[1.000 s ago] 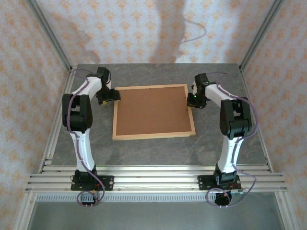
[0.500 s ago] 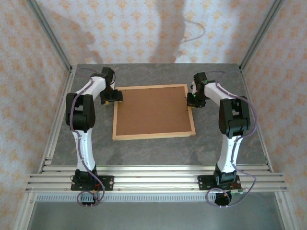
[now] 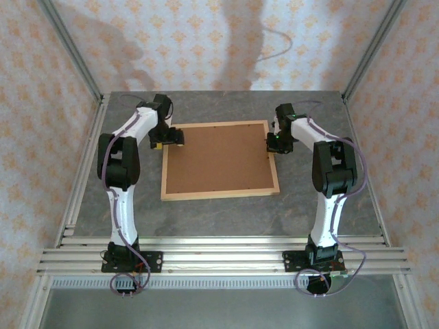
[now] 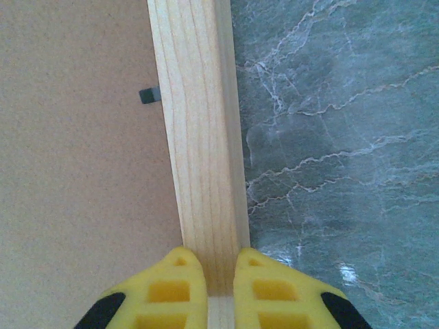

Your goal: Put the photo into the frame

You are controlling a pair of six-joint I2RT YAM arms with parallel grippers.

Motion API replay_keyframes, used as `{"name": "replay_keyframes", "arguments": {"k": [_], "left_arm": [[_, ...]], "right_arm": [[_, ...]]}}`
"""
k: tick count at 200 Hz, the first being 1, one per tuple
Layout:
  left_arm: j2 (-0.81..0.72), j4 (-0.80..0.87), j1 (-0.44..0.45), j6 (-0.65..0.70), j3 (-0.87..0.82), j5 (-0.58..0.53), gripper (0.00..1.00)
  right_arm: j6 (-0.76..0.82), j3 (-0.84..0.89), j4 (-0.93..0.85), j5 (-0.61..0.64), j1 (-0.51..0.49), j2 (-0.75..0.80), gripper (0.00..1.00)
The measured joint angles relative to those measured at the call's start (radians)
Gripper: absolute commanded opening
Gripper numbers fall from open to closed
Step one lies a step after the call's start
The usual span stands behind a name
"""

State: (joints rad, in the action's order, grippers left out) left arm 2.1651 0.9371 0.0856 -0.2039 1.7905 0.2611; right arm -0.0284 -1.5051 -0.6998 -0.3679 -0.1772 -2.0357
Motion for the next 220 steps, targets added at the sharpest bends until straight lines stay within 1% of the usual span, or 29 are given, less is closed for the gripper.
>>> {"name": "replay_keyframes", "arguments": {"k": [40,68,107,173,197,220], "left_arm": [[-0.095,-0.005,-0.030,-0.031,-0.001,0.019,0.85],[-0.179,-0.029,-0.052,-0.051,-0.068,0.020,0.85],[-0.293,-0.048,-0.061,-0.072,-0.236,0.020,0.85],[-0.525,-0.098,-0.061,-0.151,-0.612,0.020,0.85],[-0.573,-0.101,-0.061,-0.167,-0.698,0.019,0.85],[-0.600,-0.100,-0.061,-0.171,-0.745,0.019,0.85]], "right_arm": [[0.000,0.000,-0.002,0.003,-0.001,0.000,0.10],[-0.001,0.000,-0.002,0.004,-0.001,0.000,0.10],[-0.012,0.000,-0.001,0.003,-0.001,0.000,0.10],[-0.019,0.000,0.000,0.005,-0.002,0.000,0.11],[-0.019,0.001,0.000,0.005,-0.002,0.000,0.11],[-0.019,0.005,0.005,0.005,-0.002,0.003,0.11]]}}
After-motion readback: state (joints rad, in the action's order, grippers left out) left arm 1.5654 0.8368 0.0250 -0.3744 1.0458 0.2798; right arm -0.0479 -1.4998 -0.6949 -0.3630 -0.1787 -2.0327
